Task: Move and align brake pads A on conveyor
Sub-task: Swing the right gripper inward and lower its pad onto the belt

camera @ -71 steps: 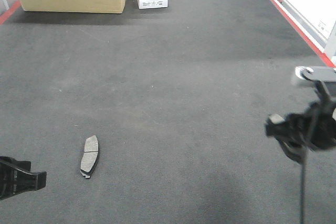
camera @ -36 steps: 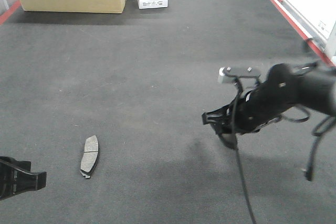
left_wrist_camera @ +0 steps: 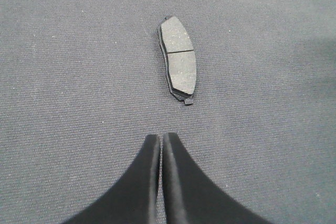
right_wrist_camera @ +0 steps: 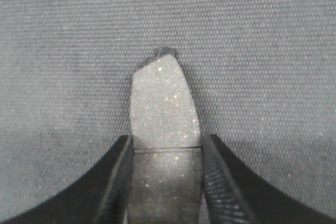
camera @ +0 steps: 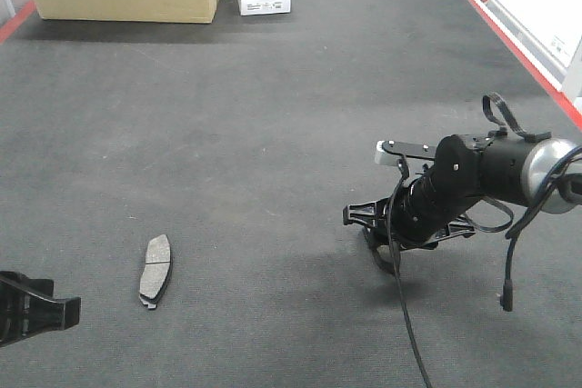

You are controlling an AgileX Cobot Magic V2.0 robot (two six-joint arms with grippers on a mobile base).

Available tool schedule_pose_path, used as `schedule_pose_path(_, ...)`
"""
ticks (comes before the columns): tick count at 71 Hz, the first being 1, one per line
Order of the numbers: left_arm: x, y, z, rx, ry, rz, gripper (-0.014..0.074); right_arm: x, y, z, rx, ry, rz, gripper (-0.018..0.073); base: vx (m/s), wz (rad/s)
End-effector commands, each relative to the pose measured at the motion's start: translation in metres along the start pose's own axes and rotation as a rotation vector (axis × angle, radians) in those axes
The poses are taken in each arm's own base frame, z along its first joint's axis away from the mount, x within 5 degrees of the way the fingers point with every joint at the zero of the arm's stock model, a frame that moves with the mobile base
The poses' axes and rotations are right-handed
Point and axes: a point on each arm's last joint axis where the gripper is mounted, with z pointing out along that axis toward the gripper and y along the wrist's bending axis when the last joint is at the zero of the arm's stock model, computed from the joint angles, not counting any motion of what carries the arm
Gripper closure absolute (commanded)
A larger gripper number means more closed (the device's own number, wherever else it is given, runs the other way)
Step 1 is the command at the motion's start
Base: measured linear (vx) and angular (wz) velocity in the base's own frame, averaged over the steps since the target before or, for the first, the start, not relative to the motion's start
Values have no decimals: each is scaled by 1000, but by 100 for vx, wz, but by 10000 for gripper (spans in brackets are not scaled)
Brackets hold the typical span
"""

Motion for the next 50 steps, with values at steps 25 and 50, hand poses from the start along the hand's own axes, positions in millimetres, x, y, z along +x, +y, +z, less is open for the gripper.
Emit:
schedule_pose_path(25, -11, -3, -7, 31, -78, -5, 602, -9, 4, -16, -16, -40, 3, 386, 0, 0)
schedule_pose_path(50, -11, -3, -7, 31, -78, -5, 602, -6, 5, -16, -28, -2, 27, 205, 0, 0)
